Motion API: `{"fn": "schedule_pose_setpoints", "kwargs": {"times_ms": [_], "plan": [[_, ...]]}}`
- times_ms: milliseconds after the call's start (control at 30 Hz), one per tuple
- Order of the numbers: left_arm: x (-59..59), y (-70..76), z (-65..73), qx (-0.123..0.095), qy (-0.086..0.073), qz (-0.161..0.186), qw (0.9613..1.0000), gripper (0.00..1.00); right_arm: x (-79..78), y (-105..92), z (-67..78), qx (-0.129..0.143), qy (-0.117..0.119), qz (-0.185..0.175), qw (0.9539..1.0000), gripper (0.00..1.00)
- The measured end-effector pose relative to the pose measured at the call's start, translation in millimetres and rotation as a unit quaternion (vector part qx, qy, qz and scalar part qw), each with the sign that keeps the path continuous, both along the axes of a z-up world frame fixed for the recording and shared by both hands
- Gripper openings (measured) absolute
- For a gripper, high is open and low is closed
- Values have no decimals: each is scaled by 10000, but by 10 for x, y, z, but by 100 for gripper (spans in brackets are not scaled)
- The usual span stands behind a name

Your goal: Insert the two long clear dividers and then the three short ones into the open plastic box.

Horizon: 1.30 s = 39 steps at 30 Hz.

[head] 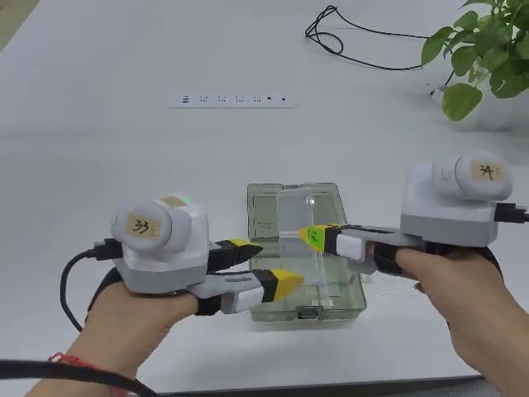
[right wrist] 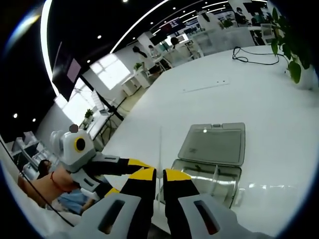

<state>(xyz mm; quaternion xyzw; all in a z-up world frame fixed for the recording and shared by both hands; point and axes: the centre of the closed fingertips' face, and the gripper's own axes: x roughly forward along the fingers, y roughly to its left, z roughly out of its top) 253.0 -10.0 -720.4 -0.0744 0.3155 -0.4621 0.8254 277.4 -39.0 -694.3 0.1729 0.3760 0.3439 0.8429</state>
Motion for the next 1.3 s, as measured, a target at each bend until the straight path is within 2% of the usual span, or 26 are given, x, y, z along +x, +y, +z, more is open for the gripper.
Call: {"fn": "schedule_pose_setpoints", "kwargs": {"times_ms": [133, 300, 367, 433, 533, 567, 600, 667, 733, 767, 867, 1033, 1200, 1300], "plan": [[-21, 74, -39, 116, -164, -150, 9997, 52, 21, -18, -21, -71, 158, -19, 9998, 7], [-53, 151, -90, 232, -376, -347, 9984, 62, 40, -20, -40, -169, 330, -44, 9993, 7], [-66, 170, -106, 261, -392, -402, 9981, 67, 44, -13, -38, -207, 381, -29, 9991, 7], [-72, 196, -124, 295, -474, -481, 9973, 70, 51, 0, -38, -252, 451, -6, 9987, 7], [-84, 224, -144, 351, -537, -591, 9962, 79, 46, 6, -68, -445, 551, 74, 9975, 7], [-80, 241, -147, 381, -660, -654, 9949, 81, 47, 1, -83, -531, 614, 70, 9967, 7], [-81, 249, -151, 400, -710, -688, 9943, 84, 54, 4, -88, -578, 610, 90, 9964, 7], [-87, 267, -170, 425, -707, -730, 9939, 88, 64, 1, -102, -666, 656, 79, 9956, 7], [-94, 290, -179, 443, -778, -809, 9927, 90, 31, -30, -160, -814, 1050, -50, 9911, 7], [-96, 295, -184, 449, -790, -828, 9924, 91, 49, -24, -167, -837, 1025, -40, 9912, 7], [-97, 307, -201, 463, -850, -886, 9913, 94, 112, -67, -216, -956, 1172, -101, 9884, 7], [-106, 320, -240, 463, -953, -974, 9896, 100, 69, -83, -321, -1168, 1536, -184, 9810, 7], [-132, 336, -288, 473, -971, -1062, 9885, 100, 47, -107, -486, -1224, 1995, -329, 9717, 7], [-131, 332, -288, 412, -986, -1059, 9886, 100, 49, -105, -556, -1218, 2119, -396, 9689, 7]]}}
